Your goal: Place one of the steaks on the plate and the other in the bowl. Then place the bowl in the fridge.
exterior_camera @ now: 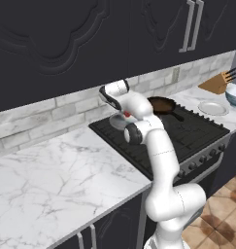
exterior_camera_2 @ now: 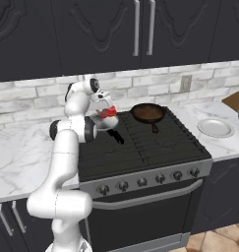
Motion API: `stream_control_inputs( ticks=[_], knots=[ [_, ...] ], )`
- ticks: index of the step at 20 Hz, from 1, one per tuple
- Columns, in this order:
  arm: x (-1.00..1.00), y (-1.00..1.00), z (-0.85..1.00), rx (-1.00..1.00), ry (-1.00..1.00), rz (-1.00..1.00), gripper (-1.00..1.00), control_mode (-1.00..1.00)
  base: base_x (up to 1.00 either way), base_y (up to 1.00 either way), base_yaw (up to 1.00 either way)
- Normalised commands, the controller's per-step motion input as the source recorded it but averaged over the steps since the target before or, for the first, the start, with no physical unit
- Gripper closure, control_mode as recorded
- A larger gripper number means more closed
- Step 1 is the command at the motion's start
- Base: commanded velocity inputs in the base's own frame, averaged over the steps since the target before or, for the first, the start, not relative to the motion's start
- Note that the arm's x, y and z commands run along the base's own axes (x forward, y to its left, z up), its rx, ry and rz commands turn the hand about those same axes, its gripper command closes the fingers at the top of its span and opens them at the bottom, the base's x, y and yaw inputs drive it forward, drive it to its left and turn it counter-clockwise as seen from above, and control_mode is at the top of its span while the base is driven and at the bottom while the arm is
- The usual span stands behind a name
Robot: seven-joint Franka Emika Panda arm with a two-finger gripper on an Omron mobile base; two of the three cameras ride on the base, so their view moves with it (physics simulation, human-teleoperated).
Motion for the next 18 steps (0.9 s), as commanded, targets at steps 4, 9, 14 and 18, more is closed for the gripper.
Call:
stream_control_inputs(
  ticks=[4,9,14,18],
  knots=[
    [0.00,-0.10,0.01,-0.19,0.00,0.17,1.00,-1.00,0.00,0.00,0.00],
    [0.00,-0.08,0.00,-0.15,0.06,0.24,1.00,-1.00,0.00,0.00,0.00],
    [-0.08,-0.06,0.00,-0.16,0.00,0.20,1.00,-1.00,0.00,0.00,0.00],
    [-0.31,-0.01,0.02,-0.31,0.01,0.23,1.00,-1.00,0.00,0.00,0.00]
  ],
)
